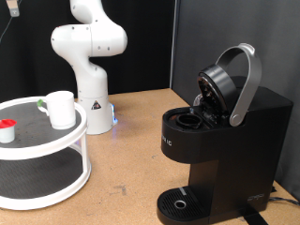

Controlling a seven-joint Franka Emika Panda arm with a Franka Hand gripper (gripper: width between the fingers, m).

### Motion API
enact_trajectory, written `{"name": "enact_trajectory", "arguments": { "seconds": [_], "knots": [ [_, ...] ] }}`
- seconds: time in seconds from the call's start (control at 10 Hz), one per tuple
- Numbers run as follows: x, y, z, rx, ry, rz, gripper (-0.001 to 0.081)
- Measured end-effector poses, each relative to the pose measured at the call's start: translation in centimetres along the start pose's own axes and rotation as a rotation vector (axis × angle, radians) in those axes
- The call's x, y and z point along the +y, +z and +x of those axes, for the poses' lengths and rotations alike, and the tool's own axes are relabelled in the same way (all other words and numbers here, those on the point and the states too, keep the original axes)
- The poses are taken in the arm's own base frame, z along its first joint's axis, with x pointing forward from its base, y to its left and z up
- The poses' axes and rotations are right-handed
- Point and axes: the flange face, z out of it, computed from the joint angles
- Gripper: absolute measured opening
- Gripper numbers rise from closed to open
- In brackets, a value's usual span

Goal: Make a cup of coffee with the keurig machine

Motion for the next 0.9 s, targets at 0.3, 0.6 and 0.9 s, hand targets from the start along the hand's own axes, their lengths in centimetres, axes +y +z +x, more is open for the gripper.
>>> {"name": "enact_trajectory", "arguments": {
  "seconds": [0.3, 0.6, 0.9],
  "knots": [
    [0.8, 1.7, 0.4, 0.004, -0.023, -0.011, 0.0808],
    [3.1, 5.4, 1.0, -0.009, 0.013, 0.012, 0.0808],
    [5.9, 9.3, 1.8, -0.014, 0.053, -0.016, 0.0808]
  ]
}}
